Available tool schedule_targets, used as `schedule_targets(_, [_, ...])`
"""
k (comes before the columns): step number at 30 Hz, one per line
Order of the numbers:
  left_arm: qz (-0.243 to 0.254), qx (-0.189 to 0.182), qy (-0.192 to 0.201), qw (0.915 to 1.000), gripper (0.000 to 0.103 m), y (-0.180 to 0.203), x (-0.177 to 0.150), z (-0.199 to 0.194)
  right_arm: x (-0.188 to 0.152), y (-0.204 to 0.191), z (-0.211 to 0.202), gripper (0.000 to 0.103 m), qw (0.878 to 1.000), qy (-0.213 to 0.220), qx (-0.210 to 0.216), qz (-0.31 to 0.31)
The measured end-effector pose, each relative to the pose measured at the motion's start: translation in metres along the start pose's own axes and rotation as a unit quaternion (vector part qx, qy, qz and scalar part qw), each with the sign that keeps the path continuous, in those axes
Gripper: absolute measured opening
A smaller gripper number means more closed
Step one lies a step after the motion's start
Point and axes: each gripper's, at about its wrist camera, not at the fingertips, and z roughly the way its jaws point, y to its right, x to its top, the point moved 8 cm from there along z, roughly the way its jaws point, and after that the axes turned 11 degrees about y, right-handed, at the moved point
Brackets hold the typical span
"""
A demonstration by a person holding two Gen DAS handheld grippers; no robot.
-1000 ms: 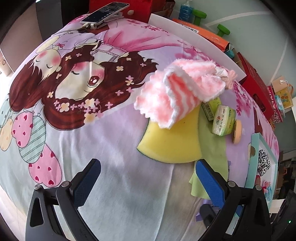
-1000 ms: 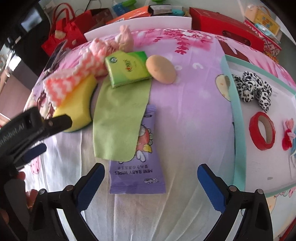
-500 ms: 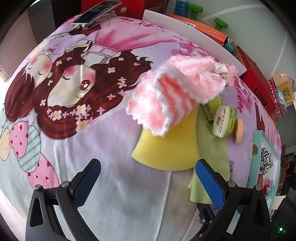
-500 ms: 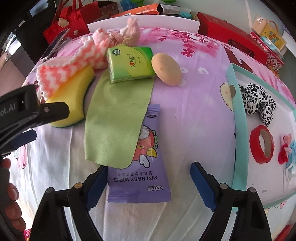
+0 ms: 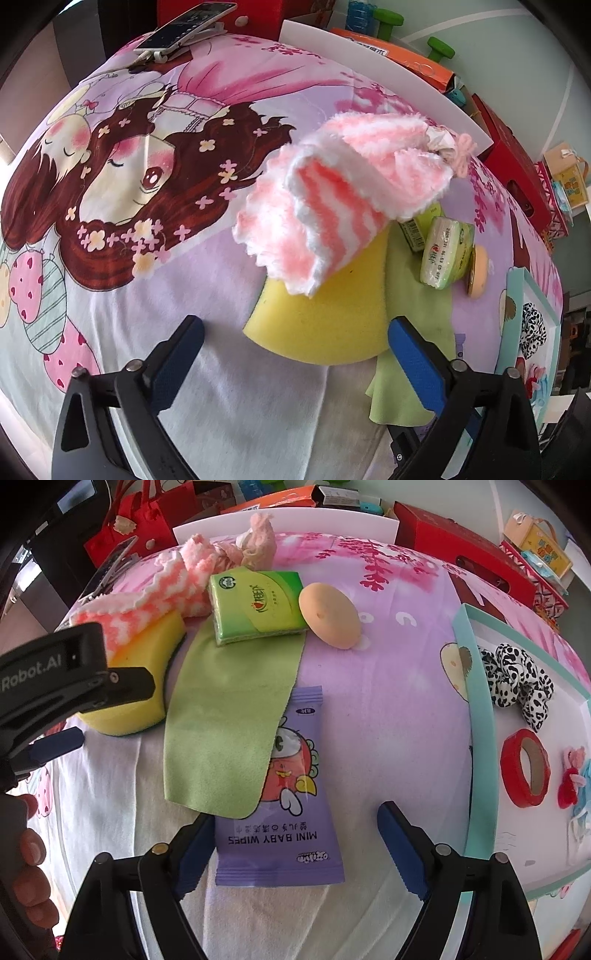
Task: Organize soft objects
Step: 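Move both tools back toward the sponge, cloth and wipes pack, then grasp the yellow sponge with the left tool while the right tool grasps the purple wipes pack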
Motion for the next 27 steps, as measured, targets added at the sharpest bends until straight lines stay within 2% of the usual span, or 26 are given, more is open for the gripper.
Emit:
schedule_targets(4, [0.003, -0.017, -0.001, 0.9999, 0.080, 0.010, -0.002, 0.003, 0.001, 0.006, -0.001, 0.079, 1.000, 0.002, 0.001, 0.005])
schedule_targets(10, [0.015, -0.018, 0.003, 0.9997, 0.071, 0.019, -0.002, 0.007, 0.002, 0.017, -0.004, 0.068, 1.000, 0.004, 0.002, 0.016])
schedule_targets(13, [0.017, -0.019, 0.003, 0.9997, 0.068, 0.015, -0.003, 0.004, 0.003, 0.022, -0.005, 0.064, 1.000, 0.005, 0.006, 0.023])
schedule_targets(27, [0.016, -0.031, -0.006, 0.9994, 0.065, 0.002, -0.027, -0.017, 0.000, 0.059, -0.016, 0.061, 0.998, 0.001, -0.004, 0.057])
